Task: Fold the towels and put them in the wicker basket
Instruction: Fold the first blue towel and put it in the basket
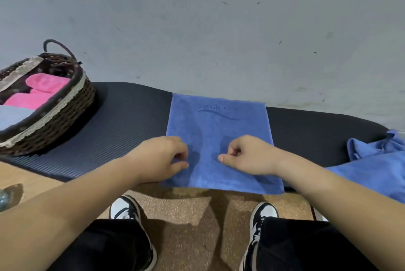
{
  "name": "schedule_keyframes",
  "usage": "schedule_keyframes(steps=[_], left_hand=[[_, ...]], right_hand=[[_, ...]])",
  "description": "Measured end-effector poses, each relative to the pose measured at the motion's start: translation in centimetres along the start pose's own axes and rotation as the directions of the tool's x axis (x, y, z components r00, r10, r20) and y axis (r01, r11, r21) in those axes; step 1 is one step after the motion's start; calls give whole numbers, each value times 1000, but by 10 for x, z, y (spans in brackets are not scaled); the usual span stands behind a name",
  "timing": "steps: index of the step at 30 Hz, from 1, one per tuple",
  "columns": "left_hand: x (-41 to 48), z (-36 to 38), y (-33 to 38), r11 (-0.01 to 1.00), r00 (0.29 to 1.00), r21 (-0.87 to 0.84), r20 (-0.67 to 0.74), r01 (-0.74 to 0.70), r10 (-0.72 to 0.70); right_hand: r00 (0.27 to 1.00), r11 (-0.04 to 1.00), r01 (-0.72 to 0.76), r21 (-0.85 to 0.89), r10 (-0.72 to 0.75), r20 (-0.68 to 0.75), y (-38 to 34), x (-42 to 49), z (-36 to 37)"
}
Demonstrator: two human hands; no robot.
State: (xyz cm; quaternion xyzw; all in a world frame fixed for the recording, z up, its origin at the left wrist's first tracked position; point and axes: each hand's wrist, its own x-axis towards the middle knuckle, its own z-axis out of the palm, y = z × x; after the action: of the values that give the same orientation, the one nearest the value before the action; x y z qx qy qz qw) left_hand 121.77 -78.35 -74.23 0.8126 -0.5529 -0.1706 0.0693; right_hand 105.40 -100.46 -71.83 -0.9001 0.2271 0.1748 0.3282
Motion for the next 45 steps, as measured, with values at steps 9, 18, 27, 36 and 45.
schedule_keyframes(steps=[9, 18, 27, 36, 45], left_hand=[[-44, 42, -15, 992, 986, 52, -123, -111, 117], [-44, 16, -26, 832, 987, -541, -25, 122, -161], [-46, -3, -9, 544, 953, -816, 26, 194, -301], [-50, -2, -10, 883, 905, -448, -306, 138, -297], [-52, 8, -9, 975, 968, -217, -231, 46, -97]], right_hand=[[988, 995, 66, 75, -54, -147, 35, -25, 41], [907, 817, 253, -518, -387, -167, 61, -35, 53], [929, 974, 226, 9, -213, -302, 84, -53, 12], [966, 962, 103, 254, -37, -254, 91, -58, -8], [979, 927, 48, 373, 30, -202, 87, -63, -11]])
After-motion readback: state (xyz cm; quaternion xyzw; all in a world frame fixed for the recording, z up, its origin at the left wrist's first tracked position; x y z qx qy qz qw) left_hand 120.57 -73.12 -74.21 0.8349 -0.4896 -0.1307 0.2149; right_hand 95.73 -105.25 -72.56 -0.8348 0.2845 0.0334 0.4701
